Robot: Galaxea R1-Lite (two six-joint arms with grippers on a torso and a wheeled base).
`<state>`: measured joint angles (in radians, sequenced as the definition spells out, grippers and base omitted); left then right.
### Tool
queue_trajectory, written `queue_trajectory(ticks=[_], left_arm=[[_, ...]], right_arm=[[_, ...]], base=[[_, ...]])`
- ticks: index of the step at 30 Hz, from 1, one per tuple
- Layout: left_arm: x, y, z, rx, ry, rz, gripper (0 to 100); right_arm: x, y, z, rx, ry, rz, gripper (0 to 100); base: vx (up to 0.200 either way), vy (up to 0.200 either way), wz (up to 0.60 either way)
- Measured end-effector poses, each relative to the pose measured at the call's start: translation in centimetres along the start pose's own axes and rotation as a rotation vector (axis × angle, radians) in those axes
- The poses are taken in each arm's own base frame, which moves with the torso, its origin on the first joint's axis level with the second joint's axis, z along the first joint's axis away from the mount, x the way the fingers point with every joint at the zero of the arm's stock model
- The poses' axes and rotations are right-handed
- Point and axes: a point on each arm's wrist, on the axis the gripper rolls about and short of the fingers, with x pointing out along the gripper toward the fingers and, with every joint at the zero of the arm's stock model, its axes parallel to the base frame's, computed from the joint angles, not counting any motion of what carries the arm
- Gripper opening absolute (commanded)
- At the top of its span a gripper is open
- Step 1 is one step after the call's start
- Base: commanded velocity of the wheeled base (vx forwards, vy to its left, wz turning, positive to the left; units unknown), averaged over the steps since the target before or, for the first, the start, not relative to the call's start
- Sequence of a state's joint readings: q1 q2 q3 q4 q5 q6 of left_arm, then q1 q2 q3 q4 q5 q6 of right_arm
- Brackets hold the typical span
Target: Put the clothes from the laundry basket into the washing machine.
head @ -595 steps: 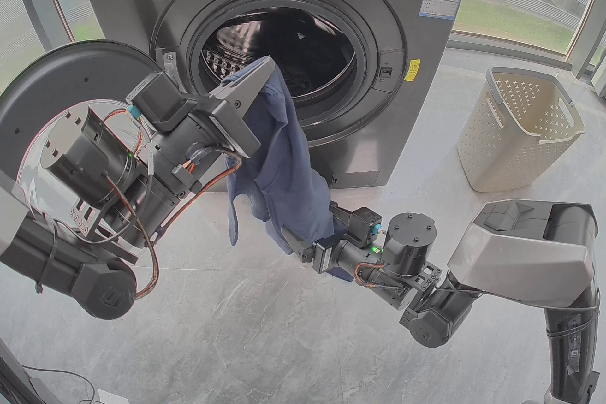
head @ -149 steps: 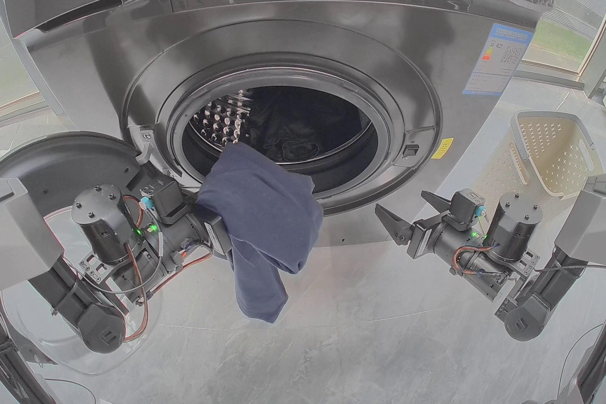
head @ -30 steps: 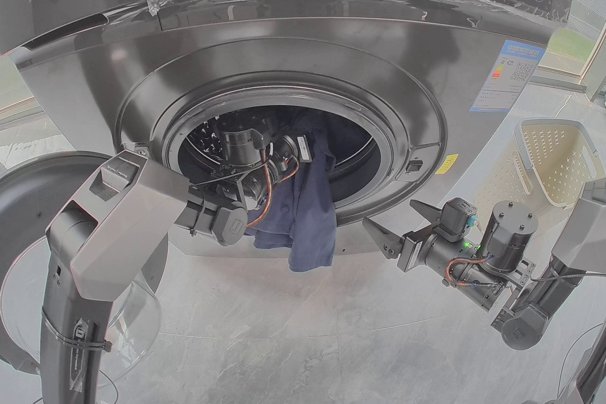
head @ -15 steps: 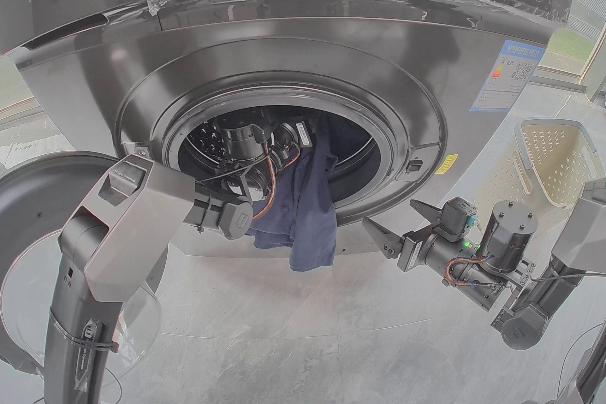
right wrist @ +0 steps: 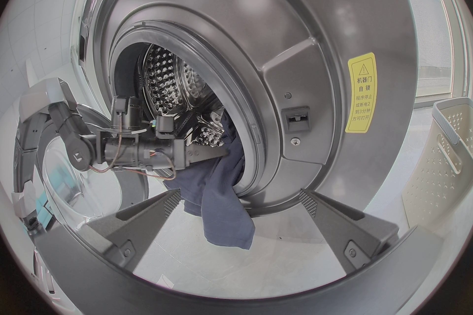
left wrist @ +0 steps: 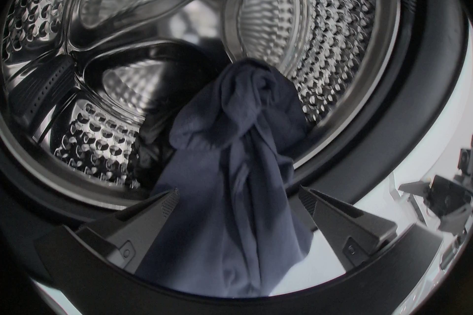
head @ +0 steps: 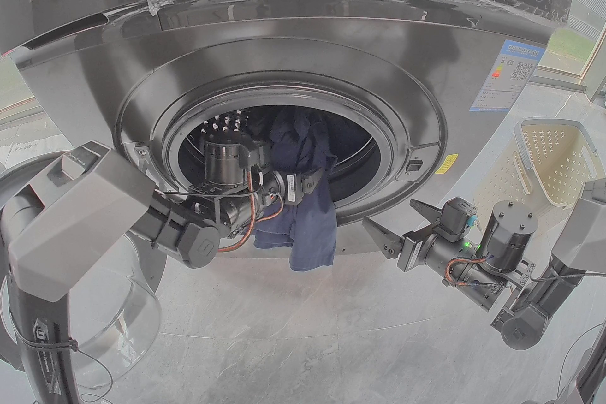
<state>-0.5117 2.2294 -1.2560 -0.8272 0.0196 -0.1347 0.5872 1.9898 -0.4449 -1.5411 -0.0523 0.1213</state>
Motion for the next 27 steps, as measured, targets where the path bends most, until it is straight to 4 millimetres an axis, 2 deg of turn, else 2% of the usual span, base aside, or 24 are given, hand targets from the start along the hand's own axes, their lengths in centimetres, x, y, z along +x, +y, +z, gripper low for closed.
queue_trajectory(ticks=[6,7,18,22,27], left_arm=[[-1.3,-0.1,-0.9,0.034,0.063,-0.033,100],[-1.3,-0.1,-1.0,0.035,0.063,-0.033,0],[0.5,0.1,-2.8,0.036,0.065,-0.037,0],[1.2,0.0,-1.9,0.026,0.020,-0.040,0],[2.4,-0.4,1.5,-0.019,-0.130,-0.045,0]], right_arm=[[0.0,0.1,0.0,0.000,0.000,0.002,100],[0.0,0.1,0.0,0.000,0.000,0.003,100],[0.0,0.2,0.0,0.000,-0.003,0.006,100],[0.0,0.2,0.0,0.000,-0.003,0.006,100],[0.0,0.2,0.0,0.000,-0.003,0.006,100]], base=[[0.000,0.000,0.00],[0.000,0.000,0.00],[0.000,0.000,0.00],[0.000,0.000,0.00],[0.000,0.000,0.00]])
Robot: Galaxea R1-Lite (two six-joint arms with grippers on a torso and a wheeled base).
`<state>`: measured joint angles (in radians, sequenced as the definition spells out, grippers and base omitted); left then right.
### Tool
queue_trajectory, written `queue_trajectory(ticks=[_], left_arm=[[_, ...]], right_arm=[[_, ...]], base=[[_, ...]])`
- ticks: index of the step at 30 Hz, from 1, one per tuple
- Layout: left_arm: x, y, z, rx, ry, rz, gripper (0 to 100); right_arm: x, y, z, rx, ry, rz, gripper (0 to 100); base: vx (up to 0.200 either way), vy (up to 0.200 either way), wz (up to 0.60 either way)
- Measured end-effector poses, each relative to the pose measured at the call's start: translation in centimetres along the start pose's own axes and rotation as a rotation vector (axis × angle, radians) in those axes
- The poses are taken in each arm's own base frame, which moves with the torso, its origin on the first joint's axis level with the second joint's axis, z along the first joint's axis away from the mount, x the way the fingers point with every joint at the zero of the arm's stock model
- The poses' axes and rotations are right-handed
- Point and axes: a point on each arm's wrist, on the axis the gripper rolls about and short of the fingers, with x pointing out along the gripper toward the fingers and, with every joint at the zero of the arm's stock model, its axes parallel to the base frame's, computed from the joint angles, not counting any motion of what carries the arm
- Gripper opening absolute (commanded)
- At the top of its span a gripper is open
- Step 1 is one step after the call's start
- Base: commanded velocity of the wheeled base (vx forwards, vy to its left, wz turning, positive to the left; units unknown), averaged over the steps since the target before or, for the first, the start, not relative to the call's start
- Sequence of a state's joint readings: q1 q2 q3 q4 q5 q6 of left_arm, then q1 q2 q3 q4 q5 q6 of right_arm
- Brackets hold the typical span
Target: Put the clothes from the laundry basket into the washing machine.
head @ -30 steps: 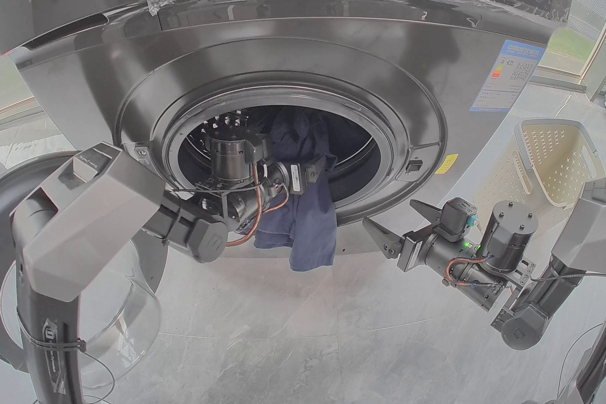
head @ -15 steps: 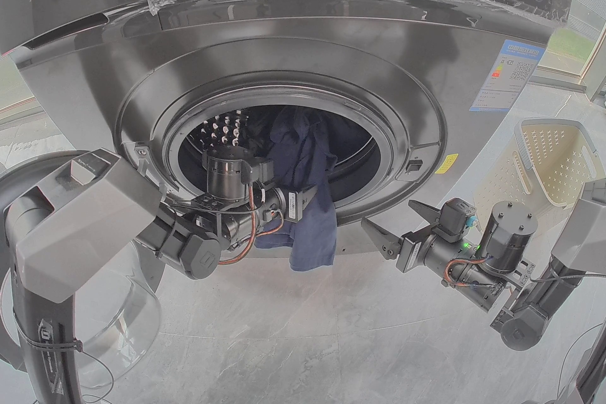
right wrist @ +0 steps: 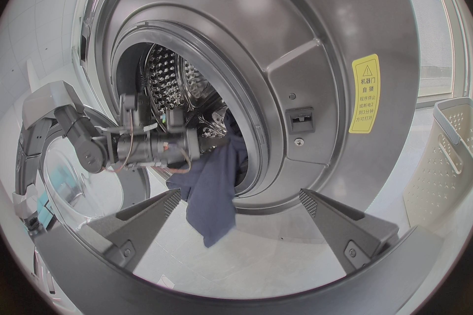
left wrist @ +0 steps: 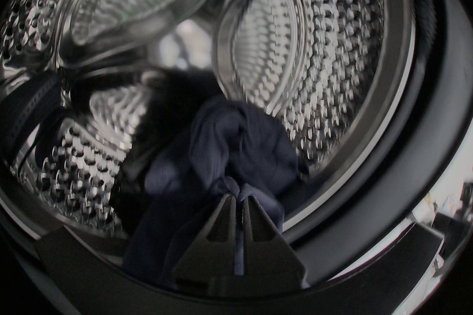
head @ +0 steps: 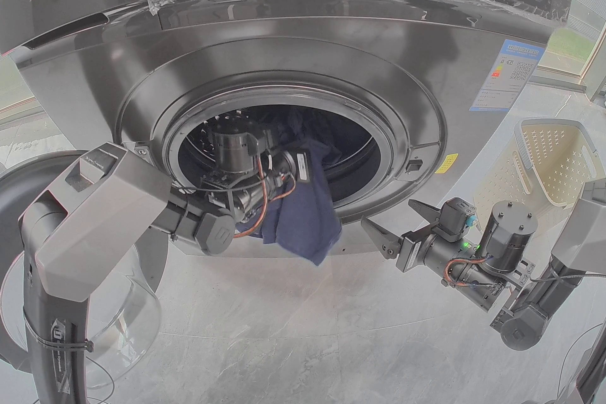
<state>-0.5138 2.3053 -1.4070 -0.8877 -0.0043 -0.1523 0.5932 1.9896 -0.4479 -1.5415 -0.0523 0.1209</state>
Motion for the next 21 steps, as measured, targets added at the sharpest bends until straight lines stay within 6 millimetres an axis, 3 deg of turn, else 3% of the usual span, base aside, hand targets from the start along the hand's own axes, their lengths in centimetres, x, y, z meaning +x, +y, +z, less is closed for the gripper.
queue_trajectory(ticks=[6,7,14,21], left_arm=[[1.8,0.0,3.1,-0.044,-0.195,0.031,0],[2.1,0.1,3.2,-0.049,-0.215,0.038,100],[3.0,0.5,2.3,-0.059,-0.237,0.051,100],[2.1,0.4,0.9,-0.057,-0.154,0.056,100]], right_arm=[[0.0,0.0,0.0,0.000,0.000,0.001,100],[0.0,0.0,0.0,0.000,0.000,0.000,100],[0.0,0.0,0.0,0.000,0.000,0.001,100],[0.0,0.0,0.0,0.000,0.000,0.000,100]], base=[[0.000,0.000,0.00],[0.000,0.000,0.00],[0.000,0.000,0.00],[0.000,0.000,0.00]])
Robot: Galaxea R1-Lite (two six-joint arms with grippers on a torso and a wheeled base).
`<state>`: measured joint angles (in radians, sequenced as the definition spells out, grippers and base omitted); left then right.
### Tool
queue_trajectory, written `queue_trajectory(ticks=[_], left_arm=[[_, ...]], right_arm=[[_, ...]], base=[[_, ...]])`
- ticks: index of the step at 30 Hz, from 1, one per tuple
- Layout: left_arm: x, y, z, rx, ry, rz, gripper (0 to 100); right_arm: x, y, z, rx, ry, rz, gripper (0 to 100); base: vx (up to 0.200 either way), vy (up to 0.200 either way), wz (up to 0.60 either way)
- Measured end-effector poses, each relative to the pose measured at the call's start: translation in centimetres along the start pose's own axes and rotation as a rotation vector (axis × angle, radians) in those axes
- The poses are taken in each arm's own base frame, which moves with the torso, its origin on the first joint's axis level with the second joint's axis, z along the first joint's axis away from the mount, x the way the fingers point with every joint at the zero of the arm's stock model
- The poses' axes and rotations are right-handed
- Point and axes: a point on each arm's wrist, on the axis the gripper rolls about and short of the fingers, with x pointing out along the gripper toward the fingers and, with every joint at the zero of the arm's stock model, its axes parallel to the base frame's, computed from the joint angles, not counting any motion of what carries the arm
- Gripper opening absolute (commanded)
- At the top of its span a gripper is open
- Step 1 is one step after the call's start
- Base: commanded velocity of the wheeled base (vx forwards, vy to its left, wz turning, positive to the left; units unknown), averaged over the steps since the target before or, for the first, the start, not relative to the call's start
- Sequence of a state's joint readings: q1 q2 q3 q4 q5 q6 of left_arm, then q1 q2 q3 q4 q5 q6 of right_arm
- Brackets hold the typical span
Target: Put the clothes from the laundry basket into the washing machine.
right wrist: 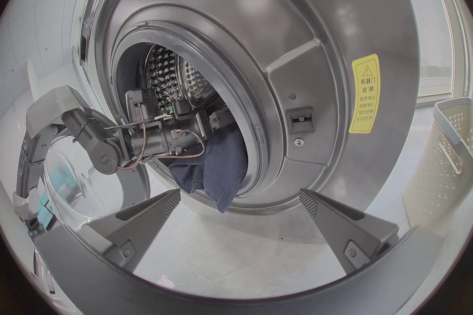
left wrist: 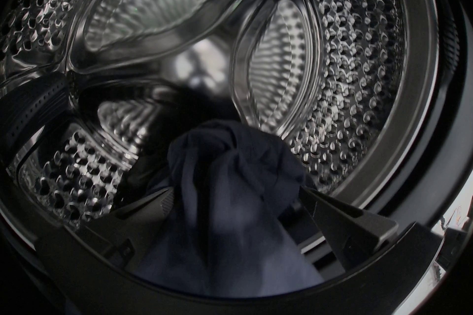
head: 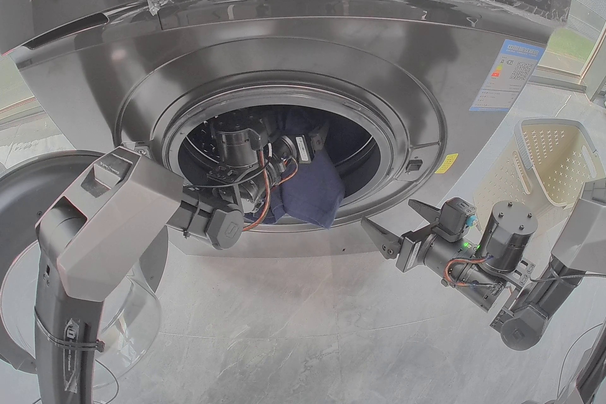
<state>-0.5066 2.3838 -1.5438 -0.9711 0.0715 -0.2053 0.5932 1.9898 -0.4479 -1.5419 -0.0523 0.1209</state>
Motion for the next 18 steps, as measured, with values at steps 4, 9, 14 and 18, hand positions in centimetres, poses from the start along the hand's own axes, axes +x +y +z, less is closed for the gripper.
queue_trajectory(ticks=[4,9,14,18], left_arm=[[-1.6,-0.1,0.0,0.009,0.094,-0.002,100],[-4.2,-0.2,0.5,0.024,0.256,-0.009,100],[-6.0,-0.1,0.1,0.061,0.346,-0.028,100],[-6.0,0.2,-0.6,0.069,0.355,-0.026,100]], right_arm=[[0.0,0.0,0.0,0.000,0.000,0.000,100],[0.0,0.0,0.0,0.000,0.000,0.000,100],[0.0,0.1,0.0,0.000,0.001,0.003,100],[0.0,0.2,0.0,0.000,0.002,0.005,100]], base=[[0.000,0.000,0.00],[0.000,0.000,0.00],[0.000,0.000,0.00],[0.000,0.000,0.00]])
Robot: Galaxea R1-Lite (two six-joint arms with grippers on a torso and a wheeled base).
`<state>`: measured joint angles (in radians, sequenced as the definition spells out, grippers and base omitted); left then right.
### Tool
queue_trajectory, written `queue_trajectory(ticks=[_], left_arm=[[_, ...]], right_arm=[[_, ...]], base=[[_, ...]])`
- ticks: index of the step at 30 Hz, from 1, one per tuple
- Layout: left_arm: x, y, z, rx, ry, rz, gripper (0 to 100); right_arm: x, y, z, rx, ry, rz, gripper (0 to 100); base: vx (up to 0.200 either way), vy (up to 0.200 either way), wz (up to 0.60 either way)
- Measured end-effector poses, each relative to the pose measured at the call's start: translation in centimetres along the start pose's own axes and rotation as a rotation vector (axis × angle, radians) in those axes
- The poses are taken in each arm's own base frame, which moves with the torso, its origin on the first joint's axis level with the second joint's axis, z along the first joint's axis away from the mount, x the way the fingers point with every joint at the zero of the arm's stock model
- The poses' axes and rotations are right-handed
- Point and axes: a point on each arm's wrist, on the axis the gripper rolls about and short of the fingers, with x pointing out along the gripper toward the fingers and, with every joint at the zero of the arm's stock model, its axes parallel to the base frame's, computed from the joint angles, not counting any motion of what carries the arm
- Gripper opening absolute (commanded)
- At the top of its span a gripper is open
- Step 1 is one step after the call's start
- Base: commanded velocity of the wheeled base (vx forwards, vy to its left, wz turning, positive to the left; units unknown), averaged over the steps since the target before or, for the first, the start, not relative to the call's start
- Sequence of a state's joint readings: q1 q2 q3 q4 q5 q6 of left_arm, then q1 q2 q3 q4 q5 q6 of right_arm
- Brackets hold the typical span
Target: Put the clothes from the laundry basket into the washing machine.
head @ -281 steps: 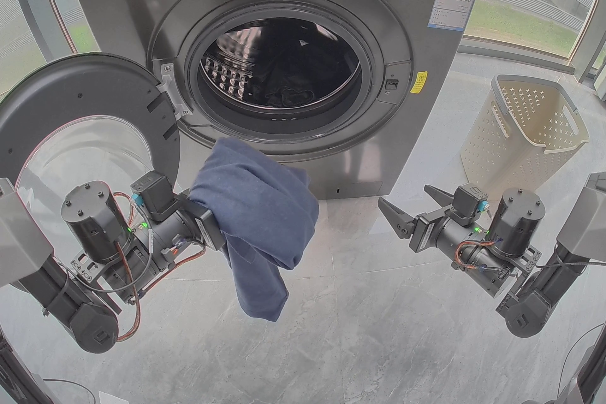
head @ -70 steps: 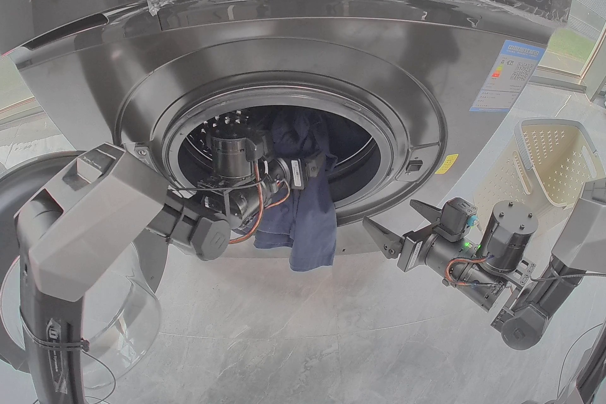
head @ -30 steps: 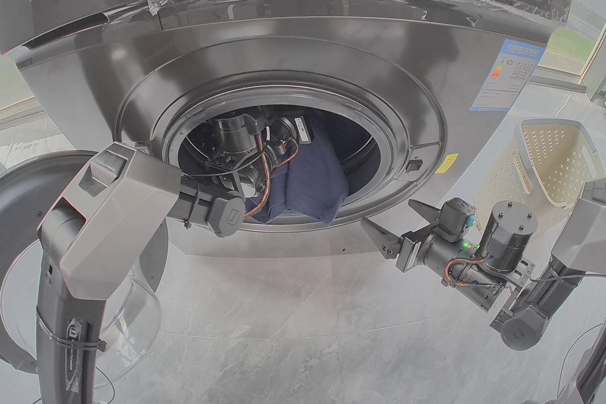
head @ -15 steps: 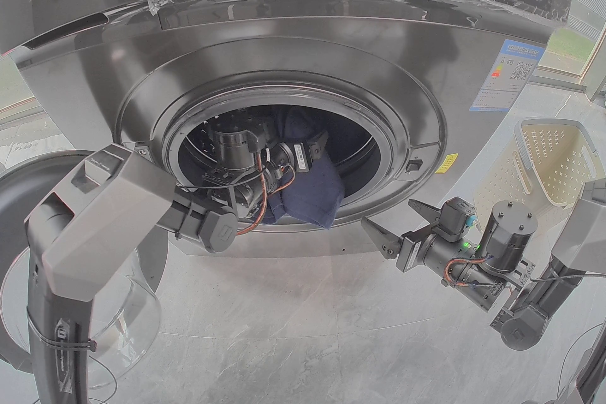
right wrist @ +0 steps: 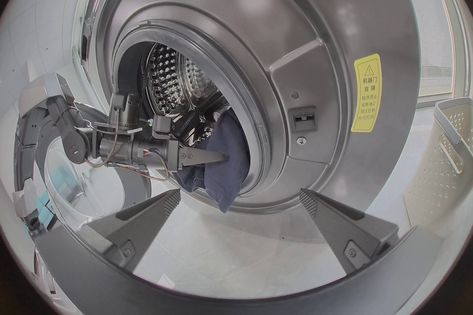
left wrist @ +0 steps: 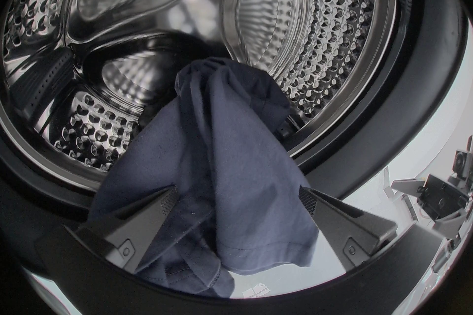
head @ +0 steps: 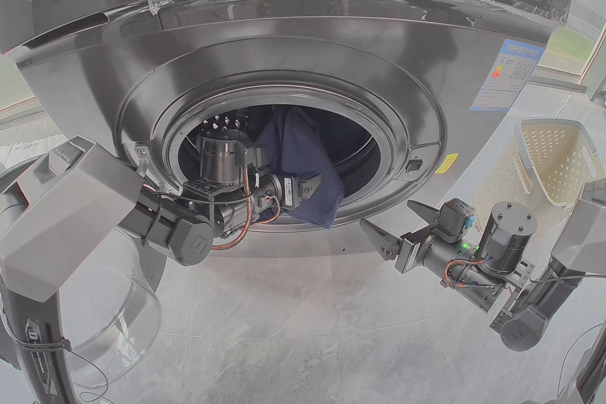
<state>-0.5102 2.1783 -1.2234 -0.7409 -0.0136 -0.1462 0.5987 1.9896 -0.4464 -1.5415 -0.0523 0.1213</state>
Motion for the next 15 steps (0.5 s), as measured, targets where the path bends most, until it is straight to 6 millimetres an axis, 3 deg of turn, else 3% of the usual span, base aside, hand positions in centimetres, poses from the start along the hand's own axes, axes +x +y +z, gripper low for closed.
queue_trajectory(ticks=[1,9,15], left_arm=[[0.2,0.1,-0.2,0.001,0.003,0.002,0],[1.6,0.4,-1.7,0.002,0.031,0.002,0],[2.6,0.1,-0.3,-0.010,-0.028,-0.012,0]], right_arm=[[0.0,0.0,0.0,0.000,0.000,0.000,100],[0.0,0.0,0.0,0.000,-0.002,0.001,100],[0.0,0.0,0.1,0.000,-0.003,0.001,100]], base=[[0.000,0.000,0.00],[0.000,0.000,0.00],[0.000,0.000,0.00]])
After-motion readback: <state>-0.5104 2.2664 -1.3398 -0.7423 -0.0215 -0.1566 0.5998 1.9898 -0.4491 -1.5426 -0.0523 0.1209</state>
